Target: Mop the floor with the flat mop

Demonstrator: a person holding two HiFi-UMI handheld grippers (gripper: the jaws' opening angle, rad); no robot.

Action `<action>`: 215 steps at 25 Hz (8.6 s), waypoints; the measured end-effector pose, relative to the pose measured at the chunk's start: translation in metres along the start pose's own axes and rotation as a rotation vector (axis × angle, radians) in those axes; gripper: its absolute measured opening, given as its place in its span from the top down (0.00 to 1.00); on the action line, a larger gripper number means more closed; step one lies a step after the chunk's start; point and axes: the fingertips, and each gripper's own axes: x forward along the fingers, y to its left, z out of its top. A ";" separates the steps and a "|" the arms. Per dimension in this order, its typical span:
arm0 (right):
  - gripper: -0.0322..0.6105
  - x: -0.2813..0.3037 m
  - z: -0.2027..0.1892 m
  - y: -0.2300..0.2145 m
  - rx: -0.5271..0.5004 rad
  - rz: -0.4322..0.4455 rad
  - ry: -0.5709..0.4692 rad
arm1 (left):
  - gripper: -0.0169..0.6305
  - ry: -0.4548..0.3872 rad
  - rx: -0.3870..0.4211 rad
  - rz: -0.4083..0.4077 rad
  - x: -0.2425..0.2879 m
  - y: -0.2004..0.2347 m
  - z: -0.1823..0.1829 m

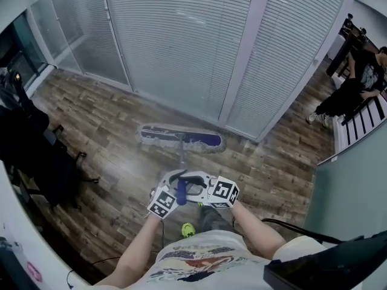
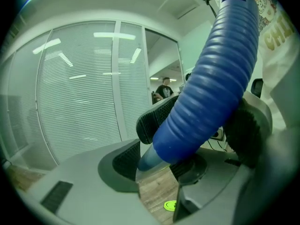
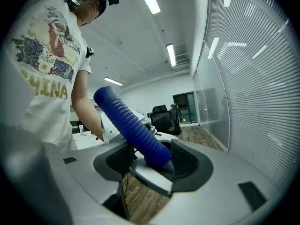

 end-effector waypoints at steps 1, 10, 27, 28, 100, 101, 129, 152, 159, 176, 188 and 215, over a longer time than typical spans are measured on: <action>0.58 0.001 -0.001 0.013 -0.001 0.000 0.000 | 0.75 0.000 0.001 0.000 -0.009 -0.010 -0.002; 0.58 -0.014 -0.012 0.141 -0.005 0.056 -0.018 | 0.76 0.024 -0.009 0.027 -0.077 -0.117 -0.011; 0.58 -0.123 -0.072 0.414 -0.007 0.224 -0.064 | 0.76 0.126 -0.020 0.149 -0.165 -0.395 -0.028; 0.58 -0.129 -0.075 0.426 -0.029 0.233 -0.058 | 0.76 0.129 -0.023 0.151 -0.169 -0.407 -0.026; 0.58 0.119 0.045 -0.134 0.013 0.445 -0.013 | 0.77 0.155 -0.121 0.336 -0.014 0.212 -0.037; 0.58 0.117 0.044 -0.121 0.013 0.445 -0.012 | 0.77 0.155 -0.123 0.334 -0.020 0.200 -0.038; 0.58 -0.033 -0.025 0.257 0.009 0.629 -0.042 | 0.77 0.190 -0.253 0.511 -0.156 -0.186 -0.040; 0.58 -0.016 -0.035 0.232 0.043 0.702 0.002 | 0.77 0.193 -0.221 0.511 -0.146 -0.160 -0.054; 0.58 0.055 -0.010 0.191 0.034 0.682 -0.006 | 0.77 0.186 -0.213 0.514 -0.174 -0.081 -0.069; 0.58 0.191 0.029 0.027 0.065 0.734 -0.025 | 0.77 0.184 -0.219 0.561 -0.172 0.134 -0.102; 0.61 0.275 0.113 -0.210 0.134 0.788 -0.107 | 0.79 0.236 -0.162 0.602 -0.111 0.383 -0.073; 0.71 0.167 0.102 -0.125 -0.220 0.159 -0.047 | 0.82 0.115 0.076 0.428 -0.089 0.258 -0.012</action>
